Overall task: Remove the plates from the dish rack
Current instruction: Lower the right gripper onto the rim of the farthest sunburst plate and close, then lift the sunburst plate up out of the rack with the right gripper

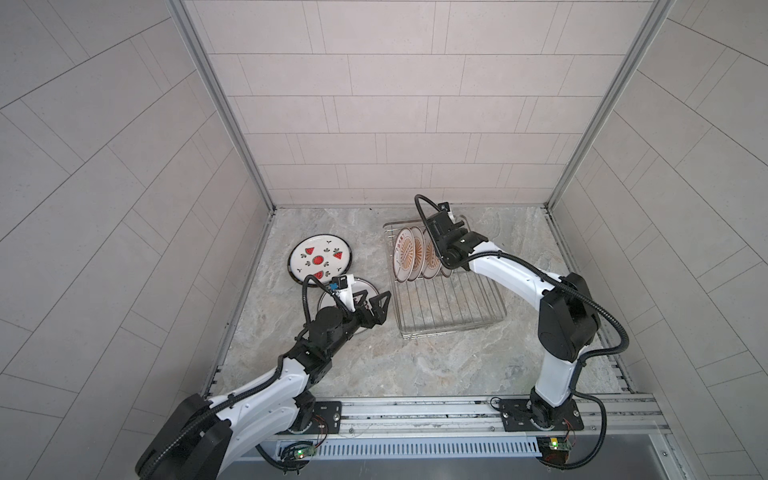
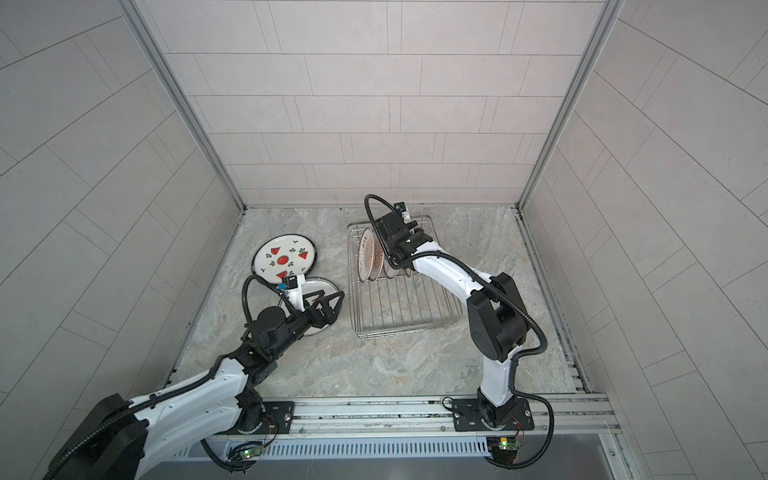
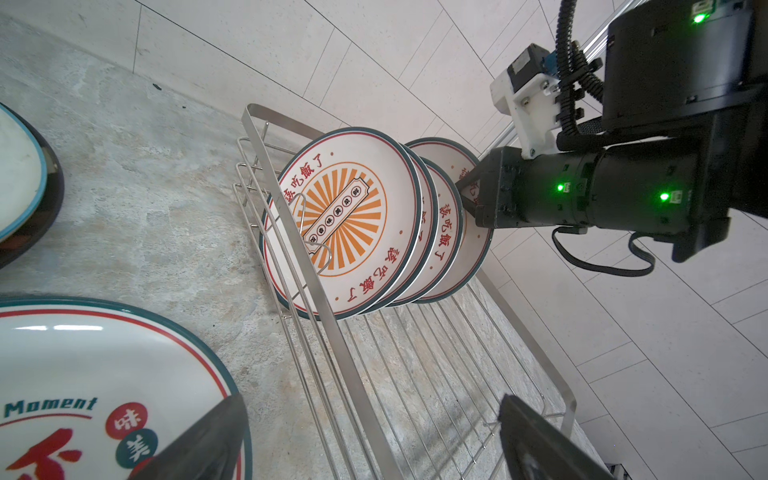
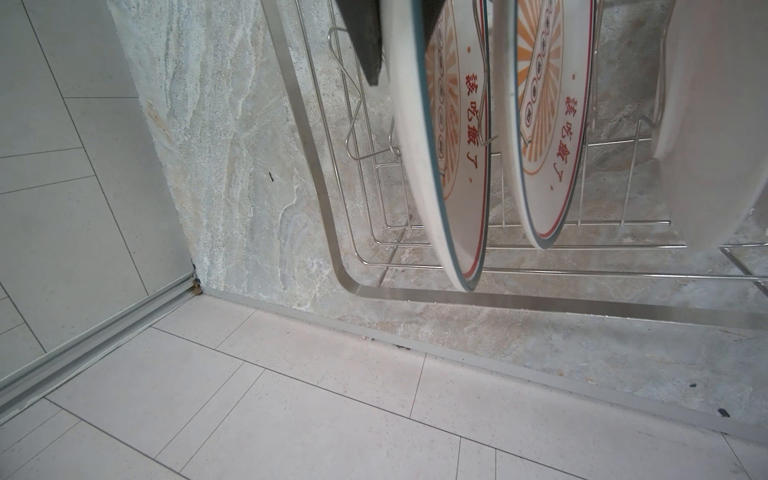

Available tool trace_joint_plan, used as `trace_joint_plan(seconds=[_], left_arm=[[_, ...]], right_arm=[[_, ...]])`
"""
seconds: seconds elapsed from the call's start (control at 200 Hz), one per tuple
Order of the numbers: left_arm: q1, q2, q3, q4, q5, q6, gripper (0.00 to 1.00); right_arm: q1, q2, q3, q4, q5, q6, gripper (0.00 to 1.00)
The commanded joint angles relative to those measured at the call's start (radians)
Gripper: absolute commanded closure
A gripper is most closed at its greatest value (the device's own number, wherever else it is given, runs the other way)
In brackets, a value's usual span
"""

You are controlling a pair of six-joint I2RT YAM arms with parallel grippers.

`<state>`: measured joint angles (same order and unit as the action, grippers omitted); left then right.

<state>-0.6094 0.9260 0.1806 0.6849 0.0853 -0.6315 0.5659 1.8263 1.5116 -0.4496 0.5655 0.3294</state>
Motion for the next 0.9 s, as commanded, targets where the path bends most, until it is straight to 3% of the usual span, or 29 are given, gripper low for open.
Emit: trace_joint_plan(seconds=[0.0, 0.616, 0.896], left_arm=[[-0.004, 0.000, 0.003, 0.027, -0.008, -0.004, 0.00], [-0.004, -0.001, 0.004, 0.028, 0.011, -0.006, 0.00], [-0.004, -0.018, 0.004, 0.016, 0.036, -0.009, 0.00]], right_arm=[[-0.004, -0.073, -0.017, 0.011, 0.037, -0.016, 0.89], [0.005, -0.230, -0.134, 0.052, 0.070, -0.018, 0.89], [0.020, -0.361, -0.238, 0.084, 0.018, -0.001, 0.89]])
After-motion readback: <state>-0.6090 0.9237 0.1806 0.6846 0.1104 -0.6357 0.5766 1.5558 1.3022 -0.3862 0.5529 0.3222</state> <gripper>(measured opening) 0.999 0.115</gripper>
